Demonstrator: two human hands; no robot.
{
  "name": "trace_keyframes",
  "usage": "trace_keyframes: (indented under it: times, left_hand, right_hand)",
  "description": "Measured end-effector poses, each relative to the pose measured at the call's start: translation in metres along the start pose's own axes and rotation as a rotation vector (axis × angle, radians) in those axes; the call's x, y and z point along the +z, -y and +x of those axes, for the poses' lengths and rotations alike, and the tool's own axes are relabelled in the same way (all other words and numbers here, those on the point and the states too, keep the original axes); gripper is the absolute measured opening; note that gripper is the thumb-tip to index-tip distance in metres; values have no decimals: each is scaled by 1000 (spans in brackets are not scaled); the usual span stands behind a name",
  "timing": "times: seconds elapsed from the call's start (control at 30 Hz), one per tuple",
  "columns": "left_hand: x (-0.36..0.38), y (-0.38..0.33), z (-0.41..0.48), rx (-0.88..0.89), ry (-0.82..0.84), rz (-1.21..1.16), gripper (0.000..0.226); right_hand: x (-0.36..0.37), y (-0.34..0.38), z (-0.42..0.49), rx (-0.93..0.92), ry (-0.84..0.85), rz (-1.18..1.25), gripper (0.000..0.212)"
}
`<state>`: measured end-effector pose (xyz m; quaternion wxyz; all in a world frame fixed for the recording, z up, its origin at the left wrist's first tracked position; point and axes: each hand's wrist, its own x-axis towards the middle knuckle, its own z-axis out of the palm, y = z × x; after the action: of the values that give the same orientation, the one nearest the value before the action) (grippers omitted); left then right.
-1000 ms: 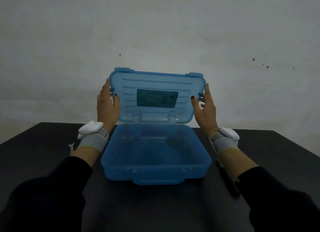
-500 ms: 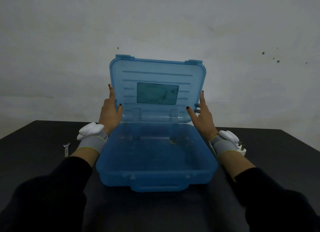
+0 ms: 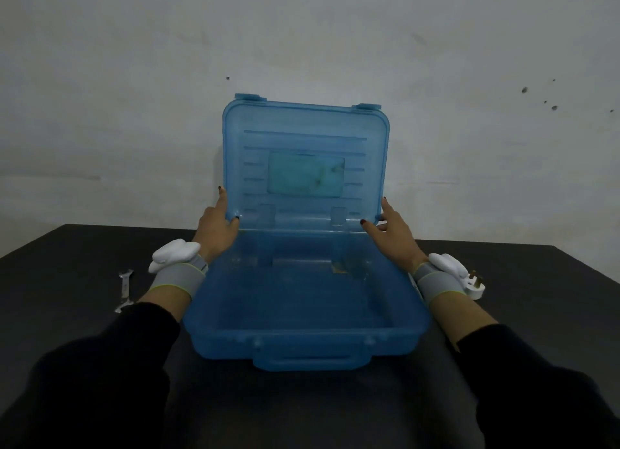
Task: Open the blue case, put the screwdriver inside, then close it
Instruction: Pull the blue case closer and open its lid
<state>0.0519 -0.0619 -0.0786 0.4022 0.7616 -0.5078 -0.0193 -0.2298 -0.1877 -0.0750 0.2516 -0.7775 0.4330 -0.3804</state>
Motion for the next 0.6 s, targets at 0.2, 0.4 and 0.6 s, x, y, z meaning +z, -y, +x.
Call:
trace_keyframes:
  times: [0.2, 0.4, 0.6]
  left_hand:
    - [1, 2, 2, -63, 48, 23, 65]
    - [-2, 3, -3, -64, 32, -49, 68]
    - [-11, 1, -13, -88, -13, -45, 50]
  right_hand:
    - [1, -1, 1, 54, 51, -64, 61]
    - [-2, 0, 0, 61, 51, -93, 59]
    - [-11, -3, -3, 105, 16, -150, 44]
